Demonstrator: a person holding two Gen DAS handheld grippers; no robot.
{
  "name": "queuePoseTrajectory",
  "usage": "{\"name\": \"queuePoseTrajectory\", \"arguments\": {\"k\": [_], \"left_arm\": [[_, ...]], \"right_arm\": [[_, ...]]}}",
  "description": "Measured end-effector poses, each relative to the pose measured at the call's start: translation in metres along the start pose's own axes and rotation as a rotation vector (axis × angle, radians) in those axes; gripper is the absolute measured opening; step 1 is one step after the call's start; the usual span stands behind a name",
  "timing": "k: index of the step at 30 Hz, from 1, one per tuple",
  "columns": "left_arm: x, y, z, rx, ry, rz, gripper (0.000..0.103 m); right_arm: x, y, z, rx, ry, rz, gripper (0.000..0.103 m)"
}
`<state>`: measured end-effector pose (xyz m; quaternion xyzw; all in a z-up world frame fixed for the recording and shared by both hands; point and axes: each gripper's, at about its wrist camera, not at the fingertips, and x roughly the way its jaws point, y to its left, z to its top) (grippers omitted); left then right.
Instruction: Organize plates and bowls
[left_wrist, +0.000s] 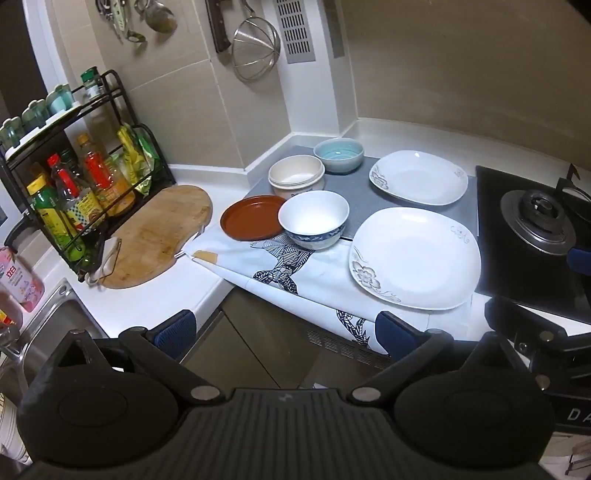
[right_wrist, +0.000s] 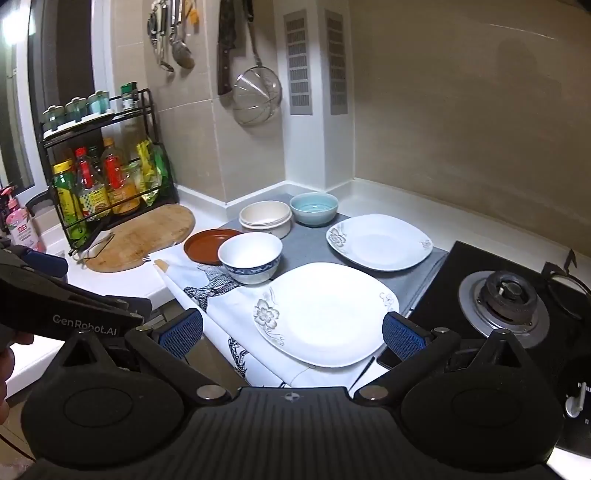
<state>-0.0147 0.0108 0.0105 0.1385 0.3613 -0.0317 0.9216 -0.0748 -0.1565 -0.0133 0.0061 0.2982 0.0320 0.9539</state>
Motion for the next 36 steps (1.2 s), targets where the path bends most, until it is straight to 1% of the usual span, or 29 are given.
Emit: {"name": "queuePoseTrajectory", "arguments": {"k": [16,36], "left_arm": [[-0.002,0.004,-0.002,0.003,-0.032,-0.006,0.103],[-0.002,0.012,0.002,0.002,-0.043,-0.008,0.103]], "right_arm": [[0.001,0.002,-0.001,0.005,-0.02,-0.009,0.103],[0.005,0.008,0.004,0.003,-0.03,-0.009,0.103]]}}
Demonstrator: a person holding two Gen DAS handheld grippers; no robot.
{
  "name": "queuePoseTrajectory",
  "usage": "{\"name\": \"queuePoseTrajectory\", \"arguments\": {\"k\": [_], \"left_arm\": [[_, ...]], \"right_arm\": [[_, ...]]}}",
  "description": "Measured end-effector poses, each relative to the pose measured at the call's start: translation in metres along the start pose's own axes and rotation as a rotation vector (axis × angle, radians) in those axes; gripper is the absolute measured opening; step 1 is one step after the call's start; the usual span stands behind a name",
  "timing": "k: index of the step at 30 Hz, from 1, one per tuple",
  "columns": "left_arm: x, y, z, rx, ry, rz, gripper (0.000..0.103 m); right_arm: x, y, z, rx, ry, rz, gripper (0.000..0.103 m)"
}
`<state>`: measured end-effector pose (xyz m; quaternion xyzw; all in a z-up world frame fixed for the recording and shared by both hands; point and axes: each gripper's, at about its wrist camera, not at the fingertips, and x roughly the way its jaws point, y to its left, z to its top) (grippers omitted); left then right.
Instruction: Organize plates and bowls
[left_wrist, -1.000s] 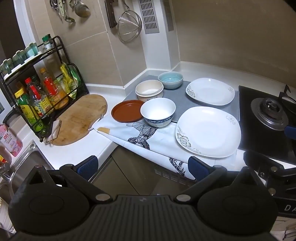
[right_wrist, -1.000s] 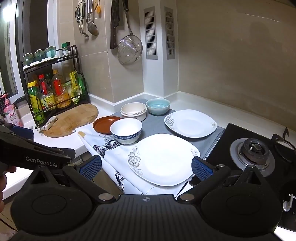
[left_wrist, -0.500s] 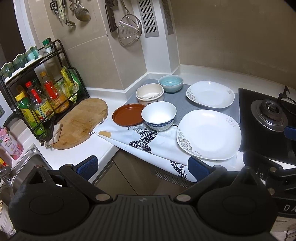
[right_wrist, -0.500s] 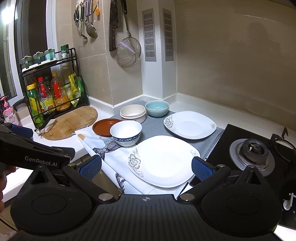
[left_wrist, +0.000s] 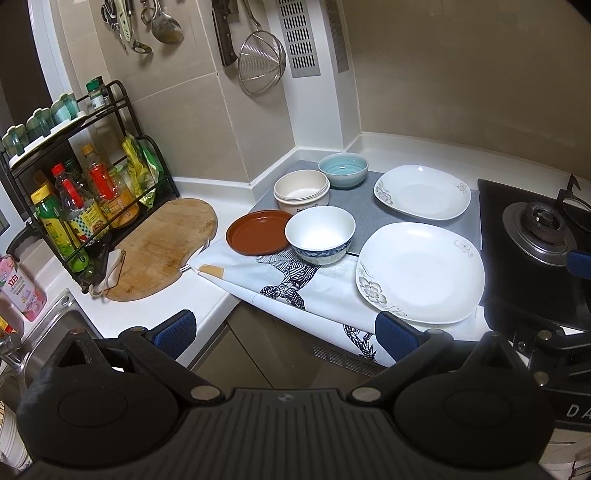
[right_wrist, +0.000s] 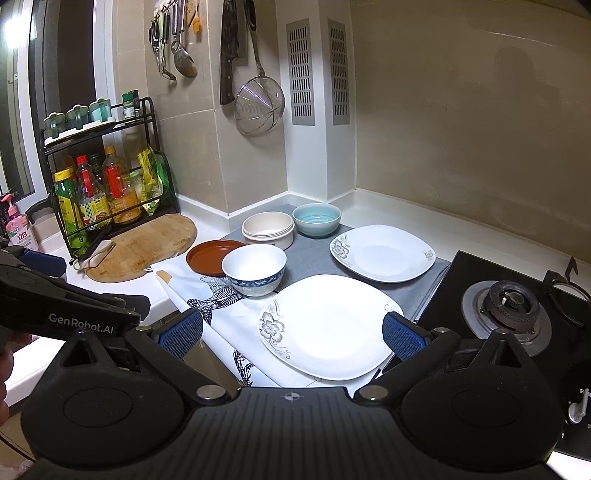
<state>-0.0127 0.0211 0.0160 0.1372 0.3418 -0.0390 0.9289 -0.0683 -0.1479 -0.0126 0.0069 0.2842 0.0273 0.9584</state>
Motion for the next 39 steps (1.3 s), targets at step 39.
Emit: {"name": "queuePoseTrajectory", "arguments": {"k": [39], "left_arm": [[0.006,-0.014,0.005,0.011,-0.001,-0.014,0.103]], "right_arm": [[-0.003,-0.005,-0.002,0.015,-0.005,-0.026,0.103]]}}
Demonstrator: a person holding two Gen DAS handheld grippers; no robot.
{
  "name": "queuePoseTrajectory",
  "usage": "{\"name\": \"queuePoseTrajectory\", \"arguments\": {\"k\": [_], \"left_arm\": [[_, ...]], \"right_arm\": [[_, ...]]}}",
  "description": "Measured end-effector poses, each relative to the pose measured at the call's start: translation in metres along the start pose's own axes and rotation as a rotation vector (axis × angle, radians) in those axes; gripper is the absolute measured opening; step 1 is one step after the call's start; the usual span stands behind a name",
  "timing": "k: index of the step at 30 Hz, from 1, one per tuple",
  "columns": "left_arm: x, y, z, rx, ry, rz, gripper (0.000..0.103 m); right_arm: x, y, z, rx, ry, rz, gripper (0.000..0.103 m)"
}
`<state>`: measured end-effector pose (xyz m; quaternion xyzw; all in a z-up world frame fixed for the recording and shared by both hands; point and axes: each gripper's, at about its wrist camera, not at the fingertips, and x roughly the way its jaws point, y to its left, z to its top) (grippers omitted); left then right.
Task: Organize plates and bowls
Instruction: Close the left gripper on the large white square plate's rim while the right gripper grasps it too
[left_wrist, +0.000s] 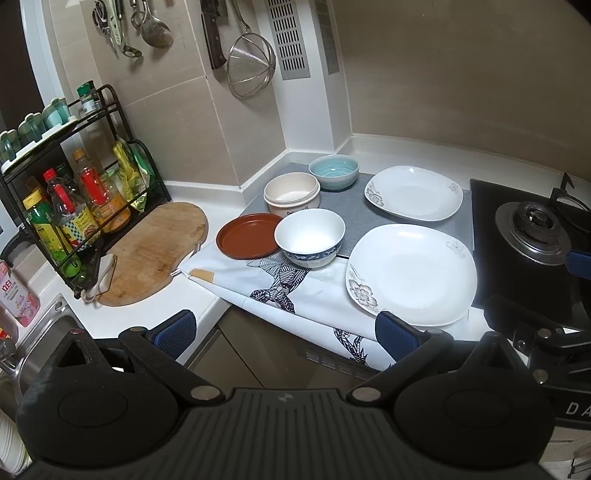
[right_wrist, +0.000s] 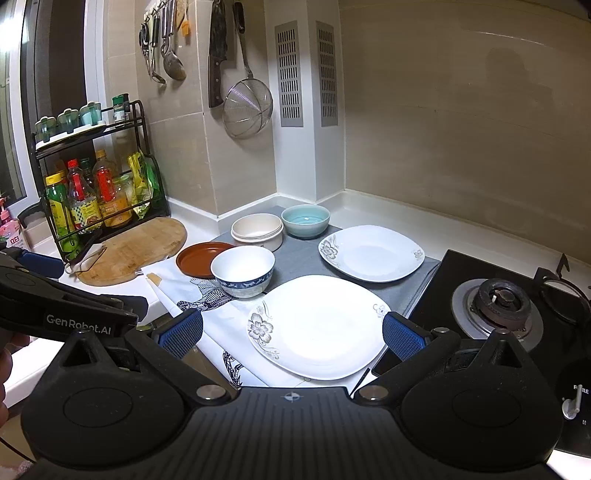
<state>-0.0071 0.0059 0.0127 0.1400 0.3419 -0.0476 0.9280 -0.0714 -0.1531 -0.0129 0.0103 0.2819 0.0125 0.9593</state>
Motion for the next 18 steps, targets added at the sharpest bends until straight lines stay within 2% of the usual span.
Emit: {"name": "queuePoseTrajectory", "arguments": {"k": [5,9,14,16,18], "left_arm": [[0.01,0.004,0.001,-0.005,0.017,-0.015,0.103],[0.028,0.014,0.004,-0.023,0.028,-0.04,0.103],[0.078,0.025,0.014,-0.011,0.059,-0.153,0.103],[0.104,0.027,0.021,0.022,0.079,-0.186,0.103],[0.128,0.028,0.027,0.058,0.076,-0.216,0.103]], "right_arm": [[0.006,-0.004,0.0,0.02,0.015,0.005,0.103],[0.022,-0.017,0.0,0.091,0.055,-0.009,0.103],[0.057,-0.031,-0.005,0.191,0.107,-0.033,0.103],[0.061,-0.034,-0.003,0.228,0.038,-0.049,0.103],[0.055,-0.03,0.001,0.218,-0.112,-0.096,0.103]]}}
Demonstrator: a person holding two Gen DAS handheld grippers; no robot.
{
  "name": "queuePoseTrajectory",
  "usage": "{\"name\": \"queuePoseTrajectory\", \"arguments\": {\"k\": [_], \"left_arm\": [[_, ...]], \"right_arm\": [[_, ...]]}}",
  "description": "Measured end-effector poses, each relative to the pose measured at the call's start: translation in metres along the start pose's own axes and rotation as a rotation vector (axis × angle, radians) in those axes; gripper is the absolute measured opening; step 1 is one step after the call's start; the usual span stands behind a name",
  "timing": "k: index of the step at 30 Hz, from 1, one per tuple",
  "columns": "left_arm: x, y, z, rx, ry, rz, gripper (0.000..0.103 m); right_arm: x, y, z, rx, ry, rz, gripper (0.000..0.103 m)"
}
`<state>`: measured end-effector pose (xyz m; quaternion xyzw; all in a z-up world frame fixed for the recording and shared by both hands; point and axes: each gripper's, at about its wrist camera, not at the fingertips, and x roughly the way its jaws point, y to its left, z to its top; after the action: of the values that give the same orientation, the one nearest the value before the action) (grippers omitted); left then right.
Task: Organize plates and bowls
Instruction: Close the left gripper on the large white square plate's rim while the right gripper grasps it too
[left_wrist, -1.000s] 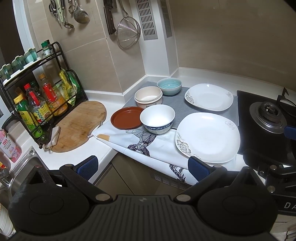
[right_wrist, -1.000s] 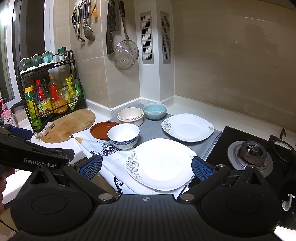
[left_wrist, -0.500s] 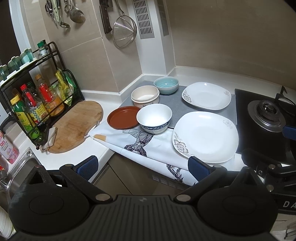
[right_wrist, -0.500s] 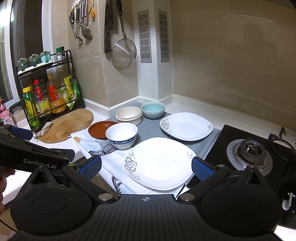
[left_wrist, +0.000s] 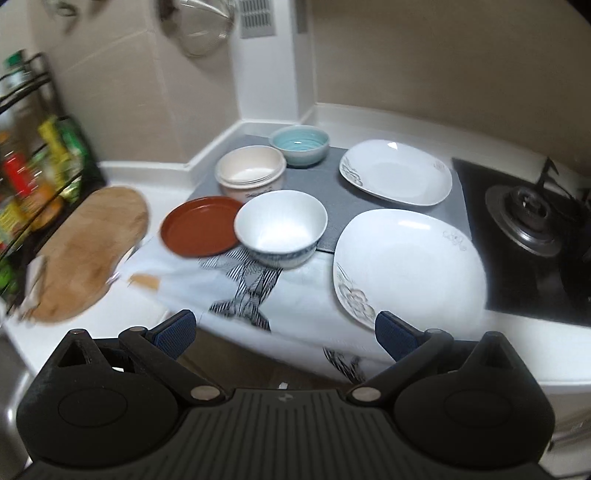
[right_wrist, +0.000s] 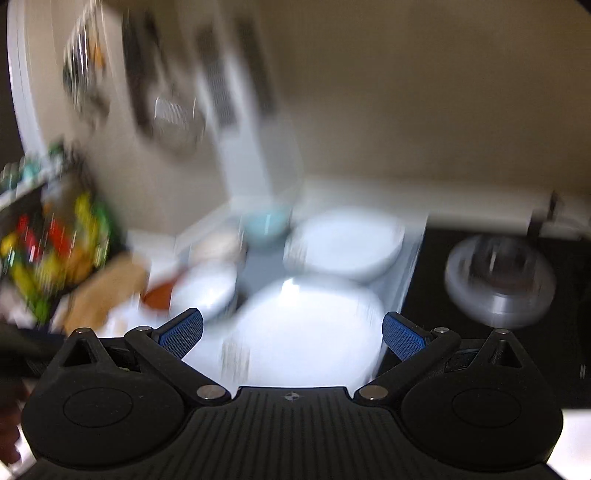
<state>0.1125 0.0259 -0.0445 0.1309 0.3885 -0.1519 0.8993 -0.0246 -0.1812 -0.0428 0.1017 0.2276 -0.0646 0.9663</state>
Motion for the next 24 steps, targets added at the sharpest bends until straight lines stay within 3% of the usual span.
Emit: {"name": "queuePoseTrajectory", "arguments": {"k": [2,3,5,8,10,12,16,19,24], "left_arm": [[0.027,0.006,0.008,0.031,0.011,-0.058,0.103],[0.04,0.008,0.012,0.043,0.021,-0.103,0.103],[0.067,0.012,0.019,0.067,0.039,-0.199,0.103],[0.098,0.013,0.021,0.107,0.042,-0.297,0.103],[0.116,0.014,0.021,0.142,0.062,-0.362,0.103],[0.133,0.012,0.021,0.154,0.083,-0.409,0.103],[0.164,0.0,0.024,0.147,0.15,-0.452,0.103],[0.18,-0.012,0.026,0.136,0.188,-0.441,0.103],[0.195,-0.031,0.03,0.128,0.233,-0.422,0.103]], "right_arm": [[0.001,0.009,0.002,-0.074,-0.117,-0.042,0.103],[0.008,0.011,0.003,-0.108,-0.13,-0.074,0.103],[0.03,0.009,0.001,-0.103,-0.061,-0.147,0.103],[0.063,-0.011,-0.009,0.089,0.092,-0.203,0.103],[0.072,-0.021,-0.017,0.202,0.13,-0.225,0.103],[0.076,-0.017,-0.024,0.213,0.128,-0.251,0.103],[0.095,-0.011,-0.028,0.153,0.187,-0.253,0.103],[0.119,-0.022,-0.03,0.162,0.247,-0.227,0.103],[0.151,-0.046,-0.036,0.192,0.344,-0.17,0.092]]}}
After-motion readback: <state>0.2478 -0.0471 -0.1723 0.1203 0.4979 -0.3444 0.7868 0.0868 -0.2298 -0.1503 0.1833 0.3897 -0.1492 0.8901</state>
